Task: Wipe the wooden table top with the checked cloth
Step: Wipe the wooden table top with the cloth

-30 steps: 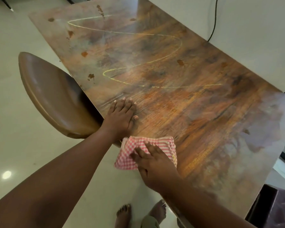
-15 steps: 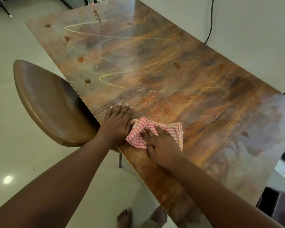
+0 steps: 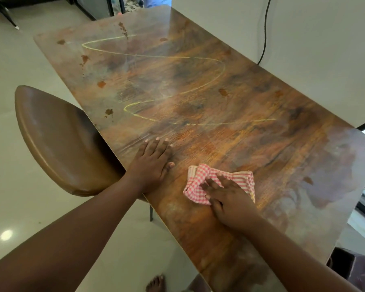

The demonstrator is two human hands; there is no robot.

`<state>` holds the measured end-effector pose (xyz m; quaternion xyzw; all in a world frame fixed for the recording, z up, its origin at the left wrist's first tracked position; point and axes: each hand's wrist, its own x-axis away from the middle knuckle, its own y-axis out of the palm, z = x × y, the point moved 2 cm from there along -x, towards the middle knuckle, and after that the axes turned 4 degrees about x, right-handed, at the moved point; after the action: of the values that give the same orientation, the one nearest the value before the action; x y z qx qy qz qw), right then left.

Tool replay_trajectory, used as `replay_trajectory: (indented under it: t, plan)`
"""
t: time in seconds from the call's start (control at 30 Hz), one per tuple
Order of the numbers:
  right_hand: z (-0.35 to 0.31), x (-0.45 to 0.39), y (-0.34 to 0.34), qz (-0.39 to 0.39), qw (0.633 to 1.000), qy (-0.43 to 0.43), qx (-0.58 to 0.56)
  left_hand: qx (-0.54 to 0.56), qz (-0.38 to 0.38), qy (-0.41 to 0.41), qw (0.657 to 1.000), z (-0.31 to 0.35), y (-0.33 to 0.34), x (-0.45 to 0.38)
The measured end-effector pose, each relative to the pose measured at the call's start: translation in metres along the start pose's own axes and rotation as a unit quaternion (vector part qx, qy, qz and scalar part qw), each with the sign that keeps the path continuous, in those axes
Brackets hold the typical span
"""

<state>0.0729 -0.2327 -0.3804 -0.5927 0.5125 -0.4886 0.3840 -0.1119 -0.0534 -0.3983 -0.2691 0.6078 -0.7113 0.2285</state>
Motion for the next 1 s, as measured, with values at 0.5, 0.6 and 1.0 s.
replay_trajectory:
  t: [0.5,0.6,1.0]
  plan:
    - [-0.006,-0.015,0.002,-0.003,1.000,0.017,0.011,0.021,-0.018,0.063,0.998,0.034,0.004,-0.033]
    - [0.010,-0.001,0.001,-0.006,1.000,0.029,0.006,0.025,-0.013,0.072,0.997,0.040,0.003,-0.040]
    - [0.043,-0.047,-0.011,0.020,0.996,0.087,0.018,0.047,-0.023,0.070,0.996,0.060,0.007,-0.052]
